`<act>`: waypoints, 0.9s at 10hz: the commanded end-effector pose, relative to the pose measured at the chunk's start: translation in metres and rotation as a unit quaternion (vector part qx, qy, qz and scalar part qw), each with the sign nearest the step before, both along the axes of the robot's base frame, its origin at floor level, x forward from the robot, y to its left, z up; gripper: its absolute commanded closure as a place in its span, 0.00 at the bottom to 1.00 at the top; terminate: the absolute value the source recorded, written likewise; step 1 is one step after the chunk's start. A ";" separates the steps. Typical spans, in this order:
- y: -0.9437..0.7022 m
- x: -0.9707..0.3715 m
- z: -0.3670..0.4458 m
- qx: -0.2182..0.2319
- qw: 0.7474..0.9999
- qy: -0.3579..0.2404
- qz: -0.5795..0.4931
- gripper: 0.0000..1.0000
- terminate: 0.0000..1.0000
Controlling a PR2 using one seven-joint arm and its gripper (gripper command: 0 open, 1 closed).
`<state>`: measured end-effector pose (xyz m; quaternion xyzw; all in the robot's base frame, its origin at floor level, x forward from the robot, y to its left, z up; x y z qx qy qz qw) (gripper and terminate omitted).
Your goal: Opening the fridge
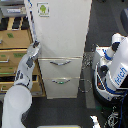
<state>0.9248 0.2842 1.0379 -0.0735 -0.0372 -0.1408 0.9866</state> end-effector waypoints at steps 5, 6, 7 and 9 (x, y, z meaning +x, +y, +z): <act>-0.043 -0.182 0.100 -0.002 0.986 -0.108 -0.127 1.00 0.00; -0.047 -0.372 0.194 0.026 0.957 -0.204 -0.203 1.00 0.00; -0.043 -0.453 0.232 0.039 0.943 -0.237 -0.230 1.00 0.00; -0.019 -0.710 0.339 -0.008 0.902 -0.305 -0.306 1.00 0.00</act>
